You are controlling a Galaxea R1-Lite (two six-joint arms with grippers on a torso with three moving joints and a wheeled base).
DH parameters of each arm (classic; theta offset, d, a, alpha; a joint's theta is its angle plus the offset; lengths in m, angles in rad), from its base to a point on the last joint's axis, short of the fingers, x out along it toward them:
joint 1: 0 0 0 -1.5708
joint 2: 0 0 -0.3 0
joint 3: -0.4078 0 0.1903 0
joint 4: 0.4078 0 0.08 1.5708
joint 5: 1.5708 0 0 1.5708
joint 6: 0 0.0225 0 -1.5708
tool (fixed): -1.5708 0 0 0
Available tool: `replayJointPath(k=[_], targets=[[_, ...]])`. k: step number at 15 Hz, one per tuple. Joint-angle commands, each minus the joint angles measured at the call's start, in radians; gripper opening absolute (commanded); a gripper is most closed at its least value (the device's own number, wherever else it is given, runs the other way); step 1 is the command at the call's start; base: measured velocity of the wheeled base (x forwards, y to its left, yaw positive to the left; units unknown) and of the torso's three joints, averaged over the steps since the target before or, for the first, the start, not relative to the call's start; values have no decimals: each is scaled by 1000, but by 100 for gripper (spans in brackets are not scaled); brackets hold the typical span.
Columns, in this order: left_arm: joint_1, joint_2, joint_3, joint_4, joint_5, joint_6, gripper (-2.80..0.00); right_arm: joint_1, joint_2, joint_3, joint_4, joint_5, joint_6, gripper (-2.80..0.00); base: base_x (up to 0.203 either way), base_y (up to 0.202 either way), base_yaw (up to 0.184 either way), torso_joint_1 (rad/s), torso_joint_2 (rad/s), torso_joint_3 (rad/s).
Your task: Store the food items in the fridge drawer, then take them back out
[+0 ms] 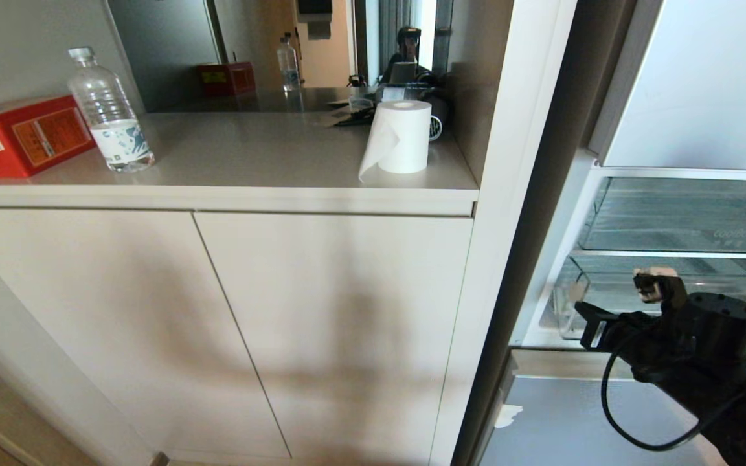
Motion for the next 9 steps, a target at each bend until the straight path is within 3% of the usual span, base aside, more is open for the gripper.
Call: replayJointPath(k=[1, 2, 3, 7, 9], targets=[[0, 2, 0, -1, 0, 0, -280, 0, -62, 60, -12, -1, 0, -280, 0, 0, 0, 0, 0, 0], [0, 2, 0, -1, 0, 0, -280, 0, -83, 106, -12, -1, 1, -280, 0, 0, 0, 0, 0, 0], [0, 2, 0, -1, 0, 0, -280, 0, -107, 146, -12, -3, -1, 0, 0, 0, 0, 0, 0, 0], [0, 2, 0, -1, 0, 0, -280, 0, -248, 307, -12, -3, -2, 0, 0, 0, 0, 0, 0, 0], [0, 2, 0, -1, 0, 0, -280, -3, -348, 318, 10, -10, -1, 0, 0, 0, 0, 0, 0, 0]])
